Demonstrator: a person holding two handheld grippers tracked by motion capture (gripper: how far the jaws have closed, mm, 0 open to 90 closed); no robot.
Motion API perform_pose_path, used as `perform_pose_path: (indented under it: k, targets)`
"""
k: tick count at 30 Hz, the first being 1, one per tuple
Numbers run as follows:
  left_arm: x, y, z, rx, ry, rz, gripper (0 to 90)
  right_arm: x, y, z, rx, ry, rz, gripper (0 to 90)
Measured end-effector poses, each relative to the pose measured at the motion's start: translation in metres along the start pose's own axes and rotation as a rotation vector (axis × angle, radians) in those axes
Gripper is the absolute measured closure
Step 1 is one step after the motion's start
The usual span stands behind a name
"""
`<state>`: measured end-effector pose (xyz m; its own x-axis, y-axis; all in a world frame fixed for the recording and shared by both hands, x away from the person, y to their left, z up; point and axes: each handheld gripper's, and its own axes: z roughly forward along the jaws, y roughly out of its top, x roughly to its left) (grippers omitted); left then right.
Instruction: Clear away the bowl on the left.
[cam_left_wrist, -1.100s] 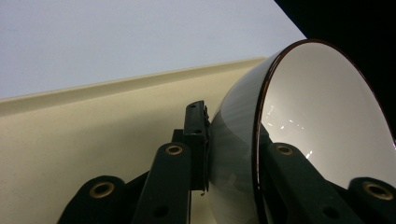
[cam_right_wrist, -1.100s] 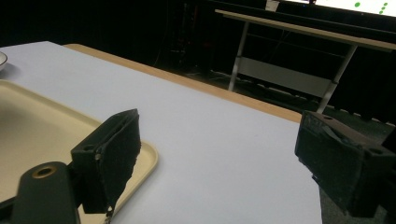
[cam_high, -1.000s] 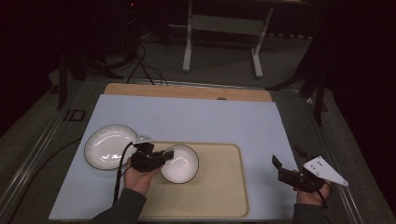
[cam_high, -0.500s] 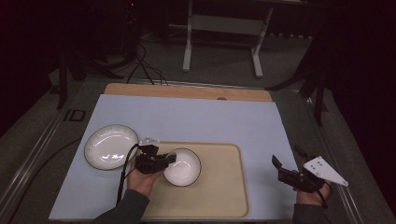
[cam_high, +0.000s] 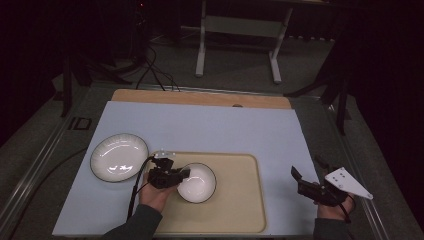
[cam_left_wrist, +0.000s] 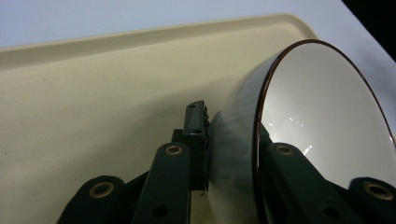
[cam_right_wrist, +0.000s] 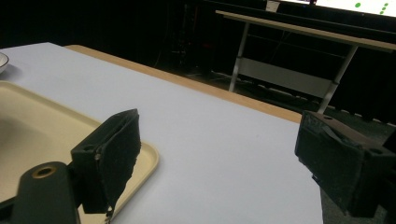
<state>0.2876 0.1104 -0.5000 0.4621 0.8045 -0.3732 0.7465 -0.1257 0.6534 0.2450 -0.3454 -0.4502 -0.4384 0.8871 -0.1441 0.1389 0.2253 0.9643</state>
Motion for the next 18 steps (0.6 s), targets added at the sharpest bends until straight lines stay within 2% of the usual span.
perform_pose_path:
  k: [7,11,14,18]
  targets:
    - [0.003,-0.002,0.007,0.034,0.022,-0.01,78.6,0.0,0.0,0.0,0.002,0.001,-0.001,13.9]
    - [0.005,-0.002,0.008,0.052,0.019,-0.019,79.3,0.0,0.0,0.0,0.002,-0.002,-0.001,13.9]
    - [0.004,-0.003,0.01,0.063,0.054,0.003,80.4,0.0,0.0,0.0,0.003,-0.002,-0.001,13.9]
    - [0.007,-0.004,0.01,0.074,0.065,-0.006,80.6,0.0,0.0,0.0,0.001,-0.001,0.003,13.9]
